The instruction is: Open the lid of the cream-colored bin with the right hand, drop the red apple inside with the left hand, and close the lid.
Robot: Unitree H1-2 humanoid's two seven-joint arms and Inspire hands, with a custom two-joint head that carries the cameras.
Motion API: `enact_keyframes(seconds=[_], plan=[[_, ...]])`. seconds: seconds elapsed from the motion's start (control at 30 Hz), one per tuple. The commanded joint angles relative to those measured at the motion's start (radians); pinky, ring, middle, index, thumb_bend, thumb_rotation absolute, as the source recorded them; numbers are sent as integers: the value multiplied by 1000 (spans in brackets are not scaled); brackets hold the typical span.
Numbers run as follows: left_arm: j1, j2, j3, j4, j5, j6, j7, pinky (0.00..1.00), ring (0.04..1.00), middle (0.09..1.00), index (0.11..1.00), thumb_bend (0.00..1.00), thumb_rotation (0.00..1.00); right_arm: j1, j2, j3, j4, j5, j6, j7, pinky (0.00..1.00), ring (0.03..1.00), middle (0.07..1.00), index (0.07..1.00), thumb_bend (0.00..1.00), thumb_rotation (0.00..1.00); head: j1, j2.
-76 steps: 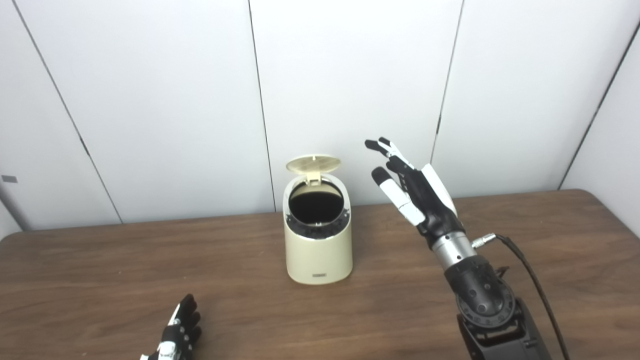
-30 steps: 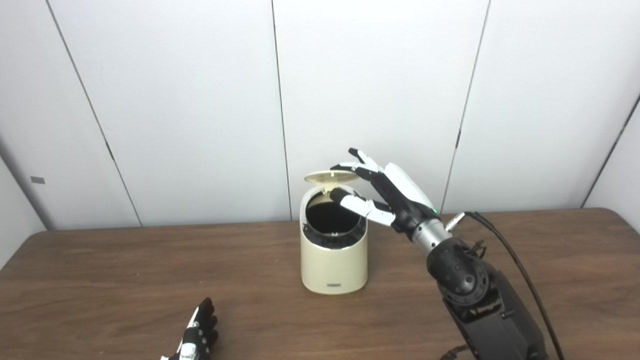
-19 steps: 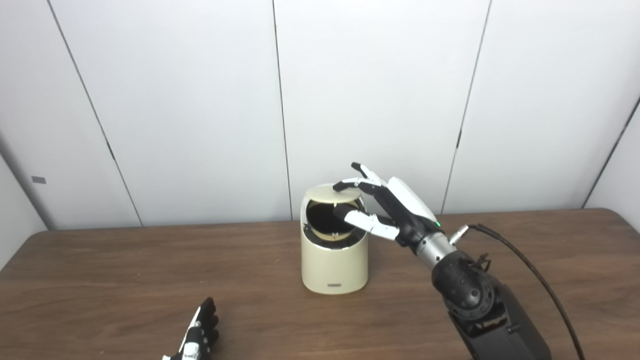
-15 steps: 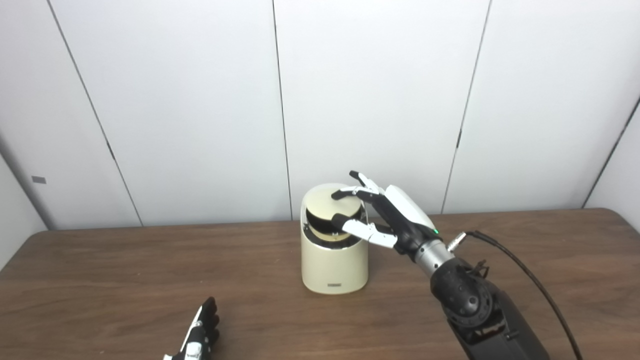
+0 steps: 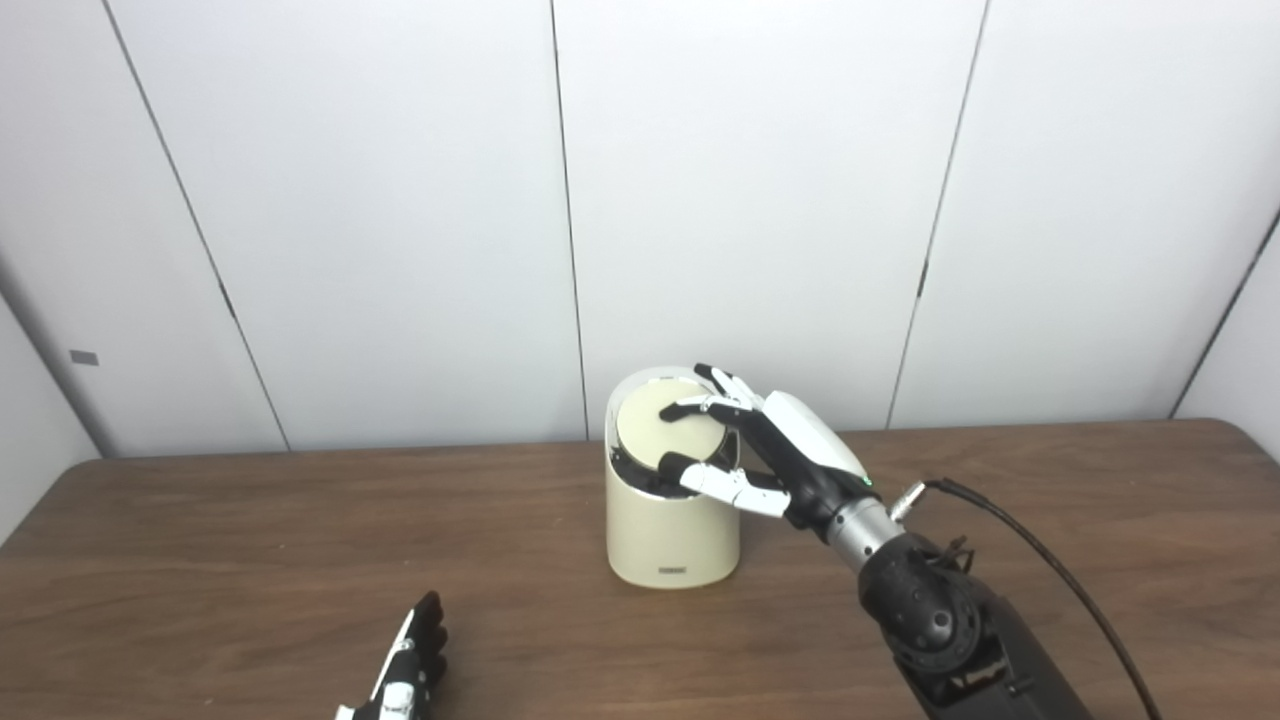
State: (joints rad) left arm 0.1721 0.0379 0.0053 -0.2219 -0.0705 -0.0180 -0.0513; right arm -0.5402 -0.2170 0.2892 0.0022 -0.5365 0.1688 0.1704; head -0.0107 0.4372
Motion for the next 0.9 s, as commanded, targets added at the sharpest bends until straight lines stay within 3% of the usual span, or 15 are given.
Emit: enact_keyframes(seconds=[0.0, 0.3, 0.87], plan=[[4, 1, -14, -8, 10, -5, -9, 1000, 1000, 1000, 1000, 557, 1000, -21, -8, -2, -30, -8, -25, -2, 1000, 1000, 1000, 748, 572, 939, 1, 12], [3, -1, -16, -8, 17, -1, -2, 1000, 1000, 1000, 1000, 569, 1000, -16, -8, -16, -39, -6, -44, -18, 1000, 1000, 1000, 737, 565, 922, -1, 41], [3, -7, -15, -14, 11, 15, 5, 1000, 1000, 1000, 1000, 594, 1000, 2, -4, -30, -47, -24, -40, -34, 1000, 1000, 1000, 688, 571, 927, 6, 52]])
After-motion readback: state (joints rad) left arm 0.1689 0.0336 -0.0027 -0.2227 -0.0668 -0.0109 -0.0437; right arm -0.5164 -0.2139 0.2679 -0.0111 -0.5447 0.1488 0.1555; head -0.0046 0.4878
